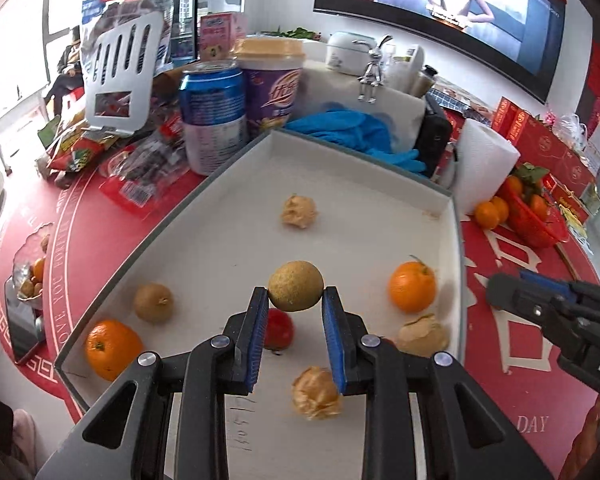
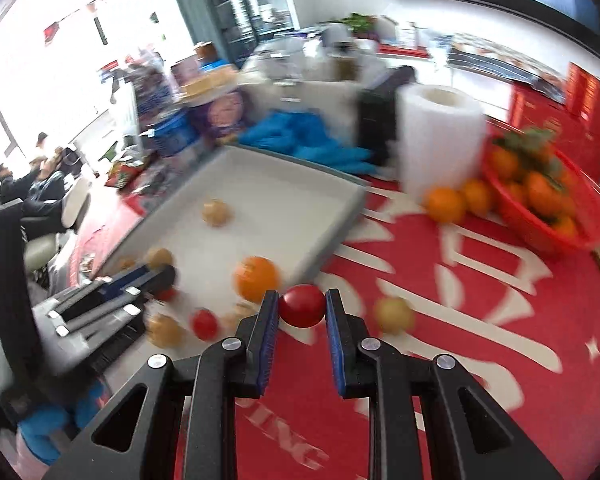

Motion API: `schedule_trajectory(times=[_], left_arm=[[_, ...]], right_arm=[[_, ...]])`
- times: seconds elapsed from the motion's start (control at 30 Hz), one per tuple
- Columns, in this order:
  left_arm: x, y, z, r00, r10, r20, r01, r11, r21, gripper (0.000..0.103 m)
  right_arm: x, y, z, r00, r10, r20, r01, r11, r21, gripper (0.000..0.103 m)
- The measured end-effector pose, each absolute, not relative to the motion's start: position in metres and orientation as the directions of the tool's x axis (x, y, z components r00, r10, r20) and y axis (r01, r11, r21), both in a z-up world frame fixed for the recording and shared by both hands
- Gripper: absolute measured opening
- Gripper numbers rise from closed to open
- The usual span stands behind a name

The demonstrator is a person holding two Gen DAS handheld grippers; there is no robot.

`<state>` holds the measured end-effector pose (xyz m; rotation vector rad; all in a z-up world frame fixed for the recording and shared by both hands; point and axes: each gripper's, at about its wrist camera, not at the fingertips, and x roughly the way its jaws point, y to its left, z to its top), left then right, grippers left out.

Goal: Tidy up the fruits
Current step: 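Carry the brown fruit and cherry tomato into the white tray and open both grippers, then grasp a loose orange with the right gripper while the left moves to the second brown fruit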

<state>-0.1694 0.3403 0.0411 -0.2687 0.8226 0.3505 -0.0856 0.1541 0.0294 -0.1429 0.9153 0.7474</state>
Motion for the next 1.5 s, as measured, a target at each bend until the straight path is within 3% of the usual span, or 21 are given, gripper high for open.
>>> schedule_trajectory(times=[0.1, 0.13, 0.23, 0.27, 0.33, 0.37, 0.4, 0.6, 0.8, 1.07, 1.13, 1.2, 1.27, 1.33, 1.4, 1.5], left_arm=[[-0.171, 0.343, 0.038, 0.618, 0.219, -0.755, -0.422, 0.903, -0.083, 0.031], [-0.171, 0.345, 0.037, 0.615, 0.224, -0.756, -0.424, 0.903, -0.077, 0.036], [-0.176, 0.346, 0.038, 0.619, 0.243, -0.747, -0.435, 0.898, -0.069, 0.070], [-0.177, 0.348, 0.039, 0.624, 0.247, -0.741, -0.438, 0.896, -0.070, 0.074], [-0.179, 0.347, 0.043, 0.630, 0.255, -0.734, -0.438, 0.896, -0.065, 0.076], [-0.179, 0.347, 0.044, 0.630, 0.257, -0.732, -0.437, 0.897, -0.062, 0.077], [-0.178, 0.346, 0.045, 0.631, 0.257, -0.732, -0.436, 0.898, -0.060, 0.077], [-0.174, 0.330, 0.048, 0.642, 0.229, -0.732, -0.406, 0.911, -0.070, 0.078], [-0.168, 0.302, 0.052, 0.659, 0.184, -0.729, -0.338, 0.939, -0.069, 0.078], [-0.179, 0.272, 0.057, 0.673, 0.153, -0.724, -0.244, 0.970, -0.021, 0.079], [-0.183, 0.267, 0.059, 0.674, 0.148, -0.724, -0.223, 0.975, -0.008, 0.079], [-0.187, 0.263, 0.061, 0.677, 0.143, -0.722, -0.206, 0.979, 0.001, 0.079], [-0.188, 0.260, 0.063, 0.680, 0.138, -0.720, -0.190, 0.982, 0.008, 0.079], [-0.187, 0.255, 0.066, 0.684, 0.126, -0.719, -0.173, 0.985, 0.007, 0.079], [-0.184, 0.249, 0.068, 0.688, 0.113, -0.717, -0.158, 0.987, 0.004, 0.079], [-0.173, 0.238, 0.069, 0.685, 0.070, -0.725, -0.122, 0.992, -0.019, 0.079]], right_arm=[[-0.087, 0.179, 0.029, 0.348, 0.544, -0.763, -0.669, 0.715, 0.205, 0.024], [-0.087, 0.186, 0.028, 0.343, 0.547, -0.764, -0.676, 0.708, 0.203, 0.024], [-0.085, 0.203, 0.024, 0.315, 0.547, -0.775, -0.692, 0.691, 0.207, 0.027], [-0.084, 0.204, 0.023, 0.307, 0.543, -0.782, -0.691, 0.692, 0.209, 0.032], [-0.080, 0.202, 0.023, 0.309, 0.540, -0.783, -0.677, 0.703, 0.218, 0.087], [-0.080, 0.197, 0.026, 0.327, 0.547, -0.771, -0.667, 0.712, 0.223, 0.095], [-0.080, 0.188, 0.030, 0.361, 0.552, -0.752, -0.654, 0.725, 0.218, 0.097], [-0.059, 0.124, 0.036, 0.509, 0.441, -0.739, -0.529, 0.838, 0.135, 0.097], [-0.005, 0.065, 0.004, 0.448, 0.385, -0.807, -0.300, 0.915, 0.270, 0.097], [0.031, 0.099, -0.011, 0.438, 0.370, -0.819, -0.289, 0.921, 0.261, 0.096], [0.037, 0.109, -0.012, 0.470, 0.341, -0.814, -0.281, 0.932, 0.228, 0.087], [0.043, 0.116, -0.013, 0.483, 0.339, -0.807, -0.277, 0.934, 0.227, 0.085], [0.046, 0.117, -0.013, 0.520, 0.343, -0.782, -0.270, 0.935, 0.230, 0.075], [0.048, 0.119, -0.013, 0.536, 0.318, -0.782, -0.257, 0.944, 0.208, 0.044], [0.049, 0.116, -0.013, 0.526, 0.338, -0.780, -0.262, 0.937, 0.230, 0.039], [0.044, 0.100, -0.013, 0.505, 0.368, -0.780, -0.270, 0.926, 0.263, 0.039]])
